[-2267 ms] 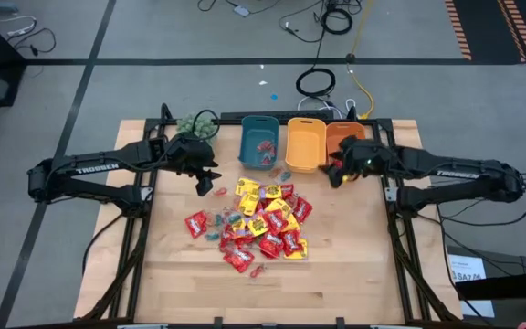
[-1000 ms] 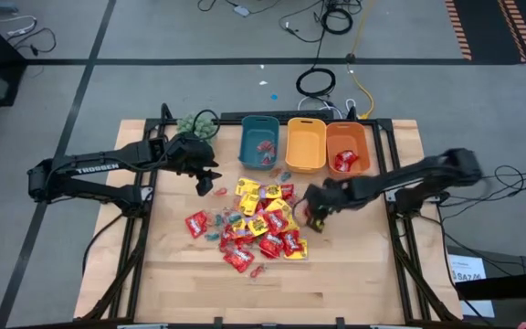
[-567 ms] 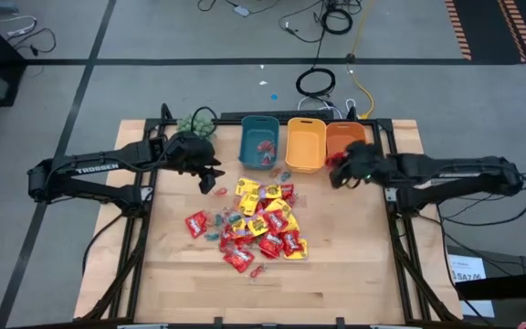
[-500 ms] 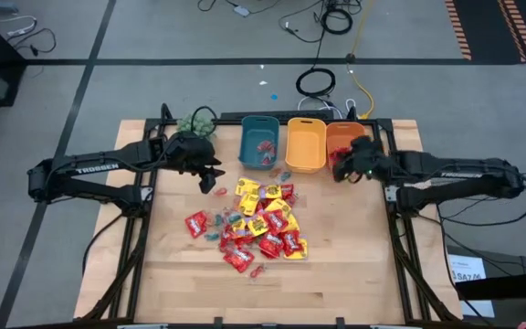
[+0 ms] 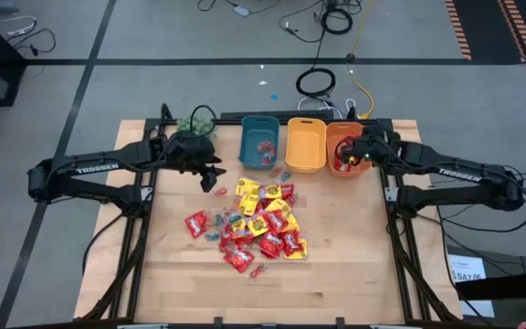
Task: Sort candy
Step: Put the red candy into the orange organizer bin, then put the yellow candy into the yellow bin
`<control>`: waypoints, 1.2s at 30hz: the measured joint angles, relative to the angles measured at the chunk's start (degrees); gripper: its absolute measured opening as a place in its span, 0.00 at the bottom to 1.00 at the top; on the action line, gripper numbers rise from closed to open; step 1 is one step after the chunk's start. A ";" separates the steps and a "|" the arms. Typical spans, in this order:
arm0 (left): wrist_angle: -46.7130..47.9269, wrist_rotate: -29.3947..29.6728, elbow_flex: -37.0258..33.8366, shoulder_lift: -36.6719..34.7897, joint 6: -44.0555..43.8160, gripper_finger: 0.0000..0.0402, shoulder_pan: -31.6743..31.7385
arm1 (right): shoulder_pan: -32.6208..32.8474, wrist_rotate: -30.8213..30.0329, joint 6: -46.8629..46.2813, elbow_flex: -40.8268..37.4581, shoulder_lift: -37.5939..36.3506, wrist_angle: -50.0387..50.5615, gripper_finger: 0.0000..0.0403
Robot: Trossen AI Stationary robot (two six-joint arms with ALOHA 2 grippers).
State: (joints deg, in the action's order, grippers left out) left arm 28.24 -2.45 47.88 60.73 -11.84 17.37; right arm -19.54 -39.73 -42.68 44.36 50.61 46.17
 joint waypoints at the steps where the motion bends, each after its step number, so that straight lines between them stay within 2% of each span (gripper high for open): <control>1: 0.28 0.58 0.00 0.00 -0.54 0.55 0.01 | -0.54 0.37 -1.14 0.00 0.00 0.40 0.32; 6: 3.75 1.77 0.00 0.00 -0.81 0.60 -0.02 | -1.45 1.16 -3.16 0.00 0.00 0.47 0.49; 9: 5.46 4.10 0.00 0.00 -0.79 0.66 -0.48 | -1.45 1.72 -3.35 0.00 -0.01 0.45 0.59; 15: 5.47 7.12 0.00 0.00 0.19 0.81 -1.42 | -1.45 8.04 -0.43 0.00 -0.02 0.44 0.72; 24: 5.10 6.06 0.00 0.00 -1.32 0.85 -1.40 | -1.41 13.90 -2.05 0.00 -0.19 2.55 0.74; 30: 5.06 8.91 0.00 0.00 -4.33 0.85 -1.27 | -1.35 20.30 -3.42 0.00 -1.54 6.18 0.74; 34: 0.21 2.90 0.00 2.14 -4.92 0.85 -1.77 | -1.34 23.57 -3.67 0.00 -2.72 6.51 0.74; 36: -3.55 1.88 -0.02 4.32 -4.56 0.85 -3.40 | -1.34 23.61 -3.65 0.00 -3.37 6.51 0.74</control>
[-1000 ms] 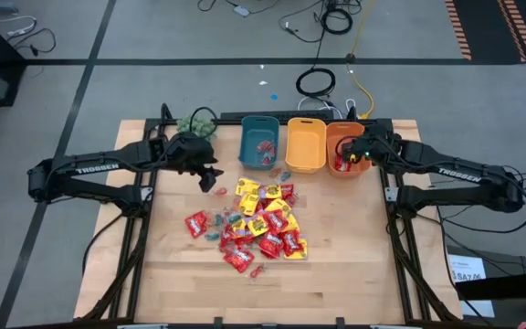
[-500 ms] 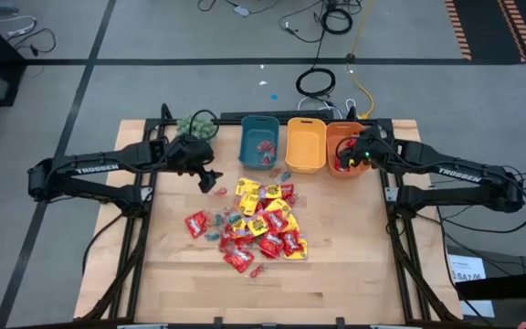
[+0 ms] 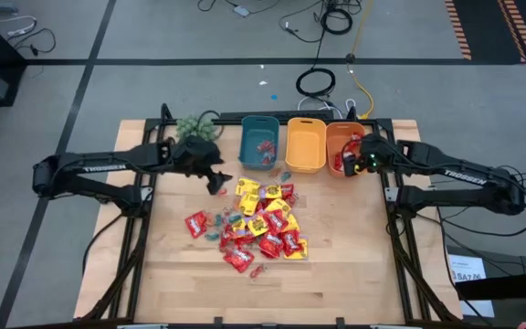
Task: Sort candy
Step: Put the yellow candy into the yellow bin
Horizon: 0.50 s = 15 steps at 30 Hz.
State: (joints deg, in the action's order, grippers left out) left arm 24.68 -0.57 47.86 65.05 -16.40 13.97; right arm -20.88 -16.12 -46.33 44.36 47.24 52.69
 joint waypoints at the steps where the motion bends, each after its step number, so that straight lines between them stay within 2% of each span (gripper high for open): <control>1: -2.59 -0.05 0.00 1.45 0.49 0.85 -1.22 | 0.00 0.01 0.00 0.02 -0.27 0.01 0.74; 5: -10.49 -0.11 0.02 7.98 3.34 0.85 -7.21 | 0.00 0.03 0.45 0.02 -1.39 0.13 0.74; 9: -12.31 0.41 0.02 14.67 3.73 0.85 -13.03 | 0.00 1.49 1.87 0.02 -2.46 0.44 0.74; 12: -13.38 1.12 0.02 19.51 3.59 0.85 -15.96 | 0.00 2.62 2.44 0.04 -3.10 0.44 0.74; 15: -19.78 2.23 0.02 24.36 3.30 0.85 -17.86 | 0.00 4.31 4.05 0.04 -3.45 0.42 0.74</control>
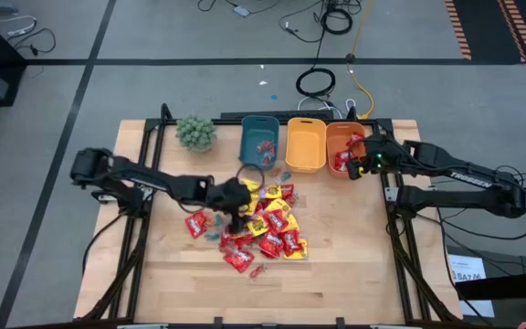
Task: Sort candy
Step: Put the yellow candy into the yellow bin
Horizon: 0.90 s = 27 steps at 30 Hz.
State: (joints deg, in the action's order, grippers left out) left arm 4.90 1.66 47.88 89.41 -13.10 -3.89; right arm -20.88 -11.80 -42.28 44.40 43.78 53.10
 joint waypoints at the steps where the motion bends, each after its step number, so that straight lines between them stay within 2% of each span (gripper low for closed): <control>1: -2.19 1.07 0.20 1.50 0.00 0.85 -0.59 | 0.00 0.67 0.70 0.00 -0.09 0.00 0.74; 6: -4.21 8.61 3.30 9.04 0.35 0.85 -2.39 | 0.00 3.21 4.01 0.00 -0.40 0.24 0.74; 9: -4.05 9.13 4.58 13.31 -0.92 0.85 -2.61 | 0.00 3.23 5.95 0.00 -0.51 0.88 0.74; 13: -4.26 7.78 5.82 16.73 -7.36 0.85 -2.97 | 0.00 3.23 7.62 0.00 -0.90 2.28 0.74; 17: -3.98 8.43 6.53 17.41 -8.92 0.83 -5.08 | 0.00 3.22 8.58 0.00 -1.54 4.27 0.74; 23: -3.79 13.35 8.13 17.11 -8.57 0.77 -6.74 | 0.00 3.20 8.94 0.00 -3.29 5.59 0.74; 27: -3.18 13.53 8.86 17.11 -8.83 0.75 -6.74 | 0.00 3.20 8.94 0.00 -4.75 5.74 0.74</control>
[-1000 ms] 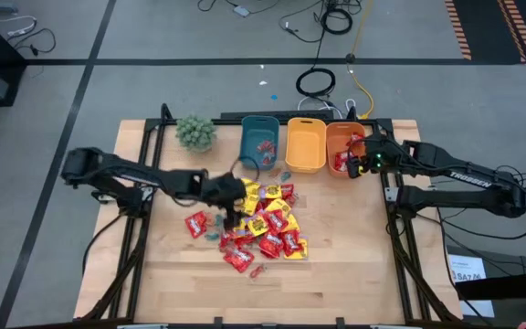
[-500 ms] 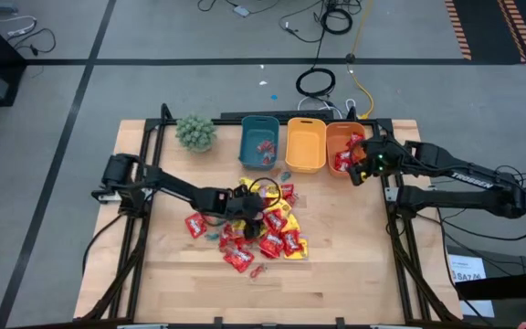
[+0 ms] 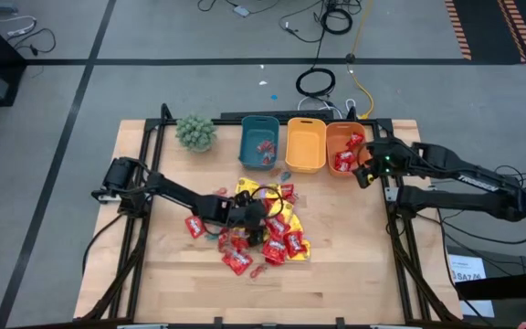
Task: Sort candy
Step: Put the yellow candy into the yellow bin
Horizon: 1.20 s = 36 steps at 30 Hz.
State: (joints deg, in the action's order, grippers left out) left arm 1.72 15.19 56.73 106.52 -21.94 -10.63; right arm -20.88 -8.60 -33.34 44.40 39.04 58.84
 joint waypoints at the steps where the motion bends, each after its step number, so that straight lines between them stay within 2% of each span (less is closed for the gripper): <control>1: 0.65 0.12 0.54 0.00 -0.10 0.75 0.02 | 0.00 0.00 0.00 0.00 -0.34 0.01 0.74; 7: 10.80 1.43 5.86 0.00 -0.13 0.74 0.04 | 0.00 -0.02 -0.21 0.00 -2.38 0.07 0.74; 14: 18.67 -0.43 10.18 -0.04 -3.04 0.74 -1.87 | 0.00 1.31 -1.09 0.00 -3.16 0.24 0.74; 17: 20.16 -0.31 10.17 -0.09 -6.08 0.74 -3.36 | 0.00 1.46 -1.09 0.00 -3.16 0.49 0.74; 24: 21.97 2.30 10.12 -0.06 -6.30 0.74 -4.12 | 0.00 1.45 -0.61 0.00 -3.16 0.56 0.74; 33: 21.28 -1.25 10.07 2.69 -10.81 0.74 -3.65 | -0.02 1.44 0.10 0.00 -3.16 0.64 0.74; 36: 21.30 -1.58 10.07 2.45 -11.19 0.71 -3.65 | -0.01 1.44 0.87 0.00 -3.16 0.64 0.74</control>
State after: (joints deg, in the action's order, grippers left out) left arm 23.02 13.61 66.81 108.97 -33.13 -14.28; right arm -20.90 -7.16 -32.48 44.40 35.88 59.48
